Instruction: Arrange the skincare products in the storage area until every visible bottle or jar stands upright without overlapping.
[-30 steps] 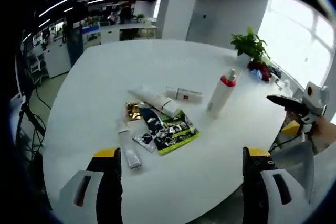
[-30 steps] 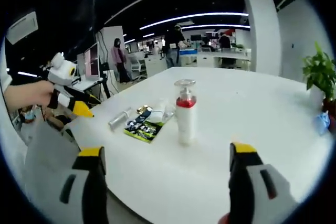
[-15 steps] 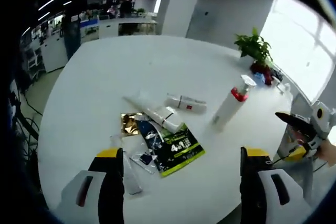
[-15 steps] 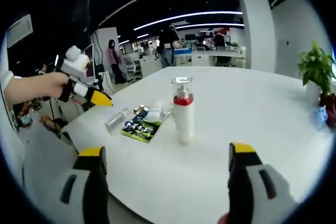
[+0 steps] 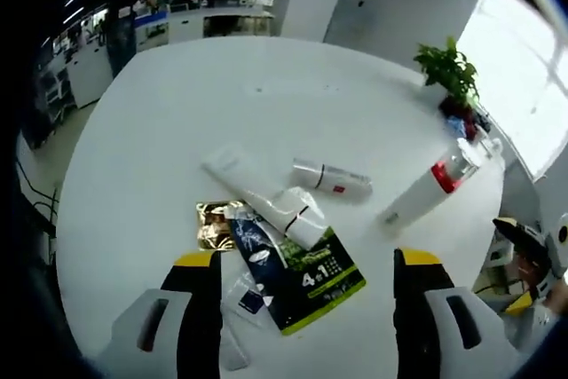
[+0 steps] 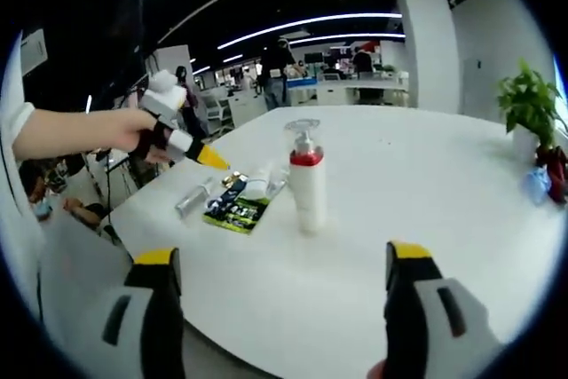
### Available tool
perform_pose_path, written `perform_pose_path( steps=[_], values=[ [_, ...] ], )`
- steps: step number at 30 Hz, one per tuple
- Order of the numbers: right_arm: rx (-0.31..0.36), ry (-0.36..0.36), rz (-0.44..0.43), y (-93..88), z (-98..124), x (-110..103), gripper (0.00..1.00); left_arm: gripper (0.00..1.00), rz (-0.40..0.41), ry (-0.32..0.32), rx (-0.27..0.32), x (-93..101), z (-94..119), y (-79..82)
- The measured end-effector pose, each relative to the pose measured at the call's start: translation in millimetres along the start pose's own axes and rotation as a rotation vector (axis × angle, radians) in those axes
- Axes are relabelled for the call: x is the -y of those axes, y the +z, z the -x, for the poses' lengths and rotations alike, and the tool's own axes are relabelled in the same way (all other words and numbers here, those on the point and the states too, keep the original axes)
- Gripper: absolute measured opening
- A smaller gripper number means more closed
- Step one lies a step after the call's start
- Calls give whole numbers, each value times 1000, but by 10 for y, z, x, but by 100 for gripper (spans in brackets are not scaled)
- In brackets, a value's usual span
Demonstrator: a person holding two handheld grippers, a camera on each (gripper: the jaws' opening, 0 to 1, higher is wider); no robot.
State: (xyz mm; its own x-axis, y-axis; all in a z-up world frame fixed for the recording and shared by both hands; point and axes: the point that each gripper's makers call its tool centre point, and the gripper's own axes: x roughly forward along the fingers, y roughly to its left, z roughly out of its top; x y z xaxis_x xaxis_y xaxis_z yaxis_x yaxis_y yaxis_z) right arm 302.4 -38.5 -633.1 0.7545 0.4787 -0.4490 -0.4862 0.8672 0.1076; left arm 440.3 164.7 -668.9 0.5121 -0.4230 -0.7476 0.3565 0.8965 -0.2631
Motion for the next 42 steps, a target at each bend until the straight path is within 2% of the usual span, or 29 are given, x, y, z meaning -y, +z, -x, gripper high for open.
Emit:
perform_pose_path(
  steps=[4,8,14,17,21,27,30,34,38,42],
  values=[
    [8,-6,-15,30,-26,23,96,74,-21,4,-23,-24,-106,37],
    [9,-12,-19,45,-51,39,96,75,-19,7,-44,-60,-230,95],
    [1,-16,-26,36,-88,71,95,75,28,25,-83,-139,-478,133],
    [-3,-23,-31,31,-97,105,95,76,65,16,-126,-159,-616,112],
    [2,-43,-46,39,-83,169,95,74,65,71,-144,-308,-759,183],
    [-3,-60,-57,31,-88,240,95,72,86,104,-173,-415,-919,281],
    [0,-67,-66,35,-103,267,95,69,73,152,-219,-520,-983,278],
    [1,-74,-78,27,-121,280,95,70,43,173,-244,-575,-1080,286],
    [-1,-76,-89,12,-135,278,94,65,35,195,-228,-620,-1118,357],
    [-6,-71,-85,10,-159,286,94,51,4,210,-206,-632,-1111,387]
  ],
)
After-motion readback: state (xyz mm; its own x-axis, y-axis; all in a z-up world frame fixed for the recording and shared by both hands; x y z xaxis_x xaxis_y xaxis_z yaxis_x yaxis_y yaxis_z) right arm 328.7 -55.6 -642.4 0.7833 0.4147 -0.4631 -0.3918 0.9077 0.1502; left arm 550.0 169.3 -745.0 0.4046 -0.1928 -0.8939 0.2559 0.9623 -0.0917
